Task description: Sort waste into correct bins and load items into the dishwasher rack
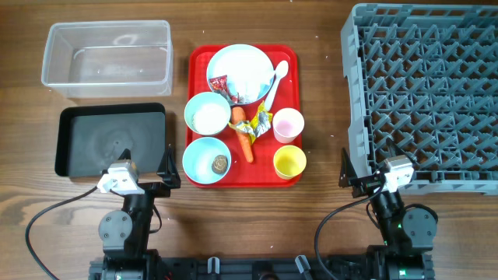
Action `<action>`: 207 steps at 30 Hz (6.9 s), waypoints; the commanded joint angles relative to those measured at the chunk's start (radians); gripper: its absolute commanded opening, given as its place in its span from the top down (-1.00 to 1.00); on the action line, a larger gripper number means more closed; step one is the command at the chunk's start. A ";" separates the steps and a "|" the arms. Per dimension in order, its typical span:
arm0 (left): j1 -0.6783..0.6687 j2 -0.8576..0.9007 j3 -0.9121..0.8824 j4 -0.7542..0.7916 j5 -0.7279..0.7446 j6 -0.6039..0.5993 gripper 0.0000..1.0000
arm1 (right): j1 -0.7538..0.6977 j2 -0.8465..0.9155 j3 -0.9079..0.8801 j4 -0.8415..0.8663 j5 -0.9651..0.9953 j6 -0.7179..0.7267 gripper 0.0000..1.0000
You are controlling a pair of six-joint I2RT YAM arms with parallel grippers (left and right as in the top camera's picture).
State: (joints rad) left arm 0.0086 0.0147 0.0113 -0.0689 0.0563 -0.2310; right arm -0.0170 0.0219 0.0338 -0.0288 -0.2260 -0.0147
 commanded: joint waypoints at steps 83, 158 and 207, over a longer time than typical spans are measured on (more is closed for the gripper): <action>0.007 0.734 0.898 -0.420 0.025 0.074 -1.00 | -0.003 0.601 0.600 0.345 -0.303 0.093 -0.99; -0.464 1.982 1.587 -0.472 0.005 0.066 0.92 | -0.003 1.264 1.287 -0.654 -0.211 0.096 -0.99; -0.136 1.790 1.252 -0.866 0.051 0.115 -0.41 | -0.003 1.266 1.286 -0.724 -0.210 0.096 -0.99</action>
State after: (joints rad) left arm -0.1307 1.7603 1.2831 -0.9615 0.1165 -0.1223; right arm -0.0170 1.2800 1.2987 -0.7479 -0.4465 0.0822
